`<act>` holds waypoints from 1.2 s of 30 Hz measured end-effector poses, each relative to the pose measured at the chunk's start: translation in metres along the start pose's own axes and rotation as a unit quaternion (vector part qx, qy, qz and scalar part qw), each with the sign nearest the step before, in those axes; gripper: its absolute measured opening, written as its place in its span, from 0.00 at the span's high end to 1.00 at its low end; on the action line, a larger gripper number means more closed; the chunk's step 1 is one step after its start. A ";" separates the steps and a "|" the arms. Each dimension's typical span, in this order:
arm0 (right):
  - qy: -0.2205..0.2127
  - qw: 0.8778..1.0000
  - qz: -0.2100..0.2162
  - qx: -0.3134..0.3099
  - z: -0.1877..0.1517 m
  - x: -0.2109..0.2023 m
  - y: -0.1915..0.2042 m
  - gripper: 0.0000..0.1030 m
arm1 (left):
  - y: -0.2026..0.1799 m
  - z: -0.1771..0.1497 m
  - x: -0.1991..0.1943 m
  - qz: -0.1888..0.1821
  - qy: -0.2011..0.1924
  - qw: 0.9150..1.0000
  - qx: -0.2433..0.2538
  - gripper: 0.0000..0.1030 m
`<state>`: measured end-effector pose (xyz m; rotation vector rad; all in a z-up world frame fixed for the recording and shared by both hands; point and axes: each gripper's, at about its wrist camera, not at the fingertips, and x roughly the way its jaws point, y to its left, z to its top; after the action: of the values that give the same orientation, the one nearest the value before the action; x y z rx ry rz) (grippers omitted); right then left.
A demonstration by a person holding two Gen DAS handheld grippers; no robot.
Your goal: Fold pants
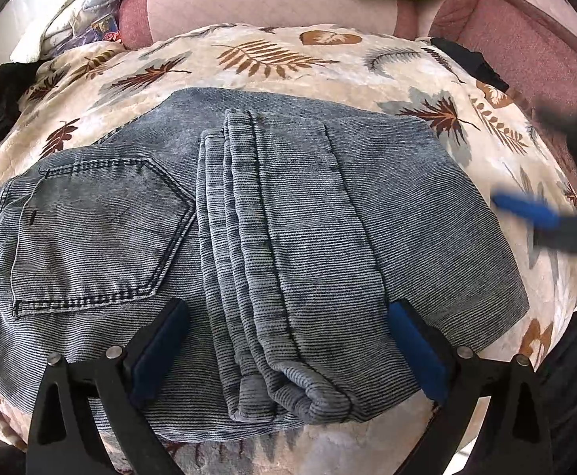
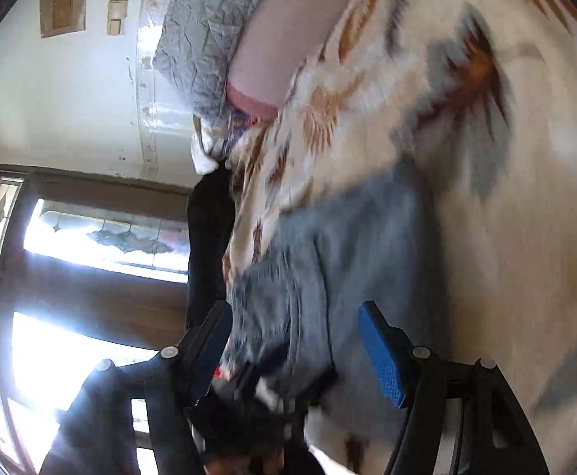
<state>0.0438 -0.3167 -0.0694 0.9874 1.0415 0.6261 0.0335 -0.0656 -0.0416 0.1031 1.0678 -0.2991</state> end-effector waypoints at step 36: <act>0.123 0.954 -0.154 -0.225 -0.020 0.189 0.142 0.27 | 0.276 -0.115 -0.081 -0.143 -0.173 0.826 -0.517 0.03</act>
<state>0.1031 -0.0916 -0.0235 0.3440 1.1746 0.6974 -0.0196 0.2393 -0.0430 -1.0645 0.7576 0.0314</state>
